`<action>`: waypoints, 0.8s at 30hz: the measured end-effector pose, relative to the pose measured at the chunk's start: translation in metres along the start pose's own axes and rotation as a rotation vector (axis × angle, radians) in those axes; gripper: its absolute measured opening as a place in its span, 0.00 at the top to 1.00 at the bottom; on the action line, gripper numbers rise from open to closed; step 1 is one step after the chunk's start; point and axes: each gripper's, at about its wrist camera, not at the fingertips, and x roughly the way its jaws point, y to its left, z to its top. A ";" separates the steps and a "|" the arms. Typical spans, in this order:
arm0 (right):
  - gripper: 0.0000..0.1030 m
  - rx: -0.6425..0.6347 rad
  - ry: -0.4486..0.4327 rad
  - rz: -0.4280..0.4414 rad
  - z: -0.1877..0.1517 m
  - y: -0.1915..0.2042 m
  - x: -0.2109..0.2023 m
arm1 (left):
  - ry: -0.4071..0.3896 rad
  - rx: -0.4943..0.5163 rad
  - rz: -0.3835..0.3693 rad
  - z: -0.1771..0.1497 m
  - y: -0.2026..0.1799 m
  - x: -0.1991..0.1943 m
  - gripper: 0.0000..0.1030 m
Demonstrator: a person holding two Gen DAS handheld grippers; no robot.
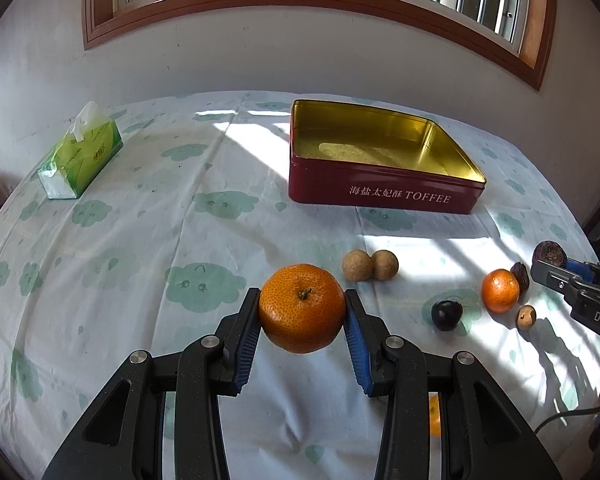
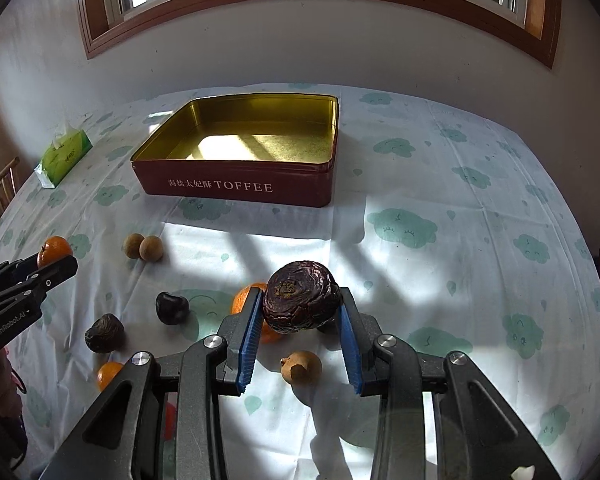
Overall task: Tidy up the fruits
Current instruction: 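Lift the onion with the right tool while the left tool lifts the orange over the tin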
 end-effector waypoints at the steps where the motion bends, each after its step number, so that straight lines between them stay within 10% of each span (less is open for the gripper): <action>1: 0.68 0.000 -0.002 0.003 0.004 0.000 0.001 | -0.005 -0.003 0.001 0.004 0.000 0.001 0.60; 24: 0.68 -0.025 -0.051 0.016 0.111 0.007 0.062 | -0.071 0.048 -0.067 0.119 -0.012 0.069 0.60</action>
